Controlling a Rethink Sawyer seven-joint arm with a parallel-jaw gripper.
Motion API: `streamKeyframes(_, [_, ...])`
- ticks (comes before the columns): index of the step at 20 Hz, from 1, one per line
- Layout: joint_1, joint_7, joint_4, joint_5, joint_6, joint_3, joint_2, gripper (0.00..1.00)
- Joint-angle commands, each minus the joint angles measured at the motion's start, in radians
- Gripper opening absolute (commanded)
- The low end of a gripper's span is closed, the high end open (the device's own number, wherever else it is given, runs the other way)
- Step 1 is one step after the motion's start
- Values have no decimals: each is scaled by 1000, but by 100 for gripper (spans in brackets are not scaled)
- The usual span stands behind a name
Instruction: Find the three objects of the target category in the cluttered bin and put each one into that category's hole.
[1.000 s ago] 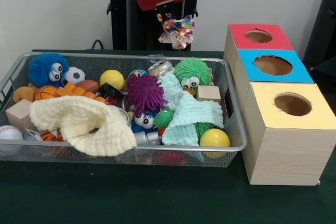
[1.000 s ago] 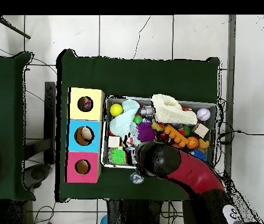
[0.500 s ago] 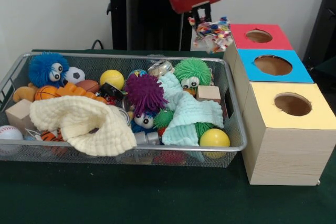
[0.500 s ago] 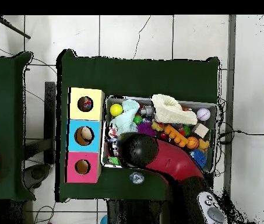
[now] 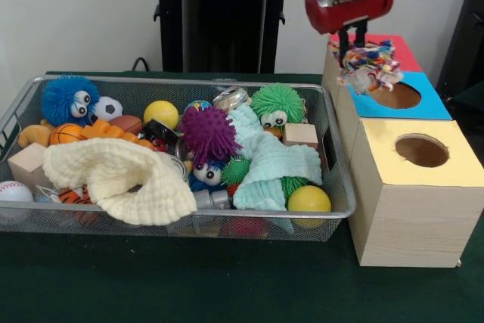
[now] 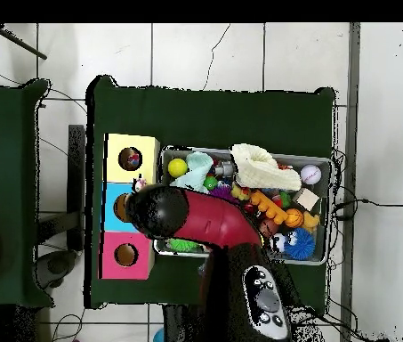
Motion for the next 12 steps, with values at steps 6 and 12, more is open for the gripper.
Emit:
streamKeyframes(6, [122,425,-272,41,-55,-111,166,0])
streamKeyframes(12, [134,436,-333,27,-105,-124,224,0])
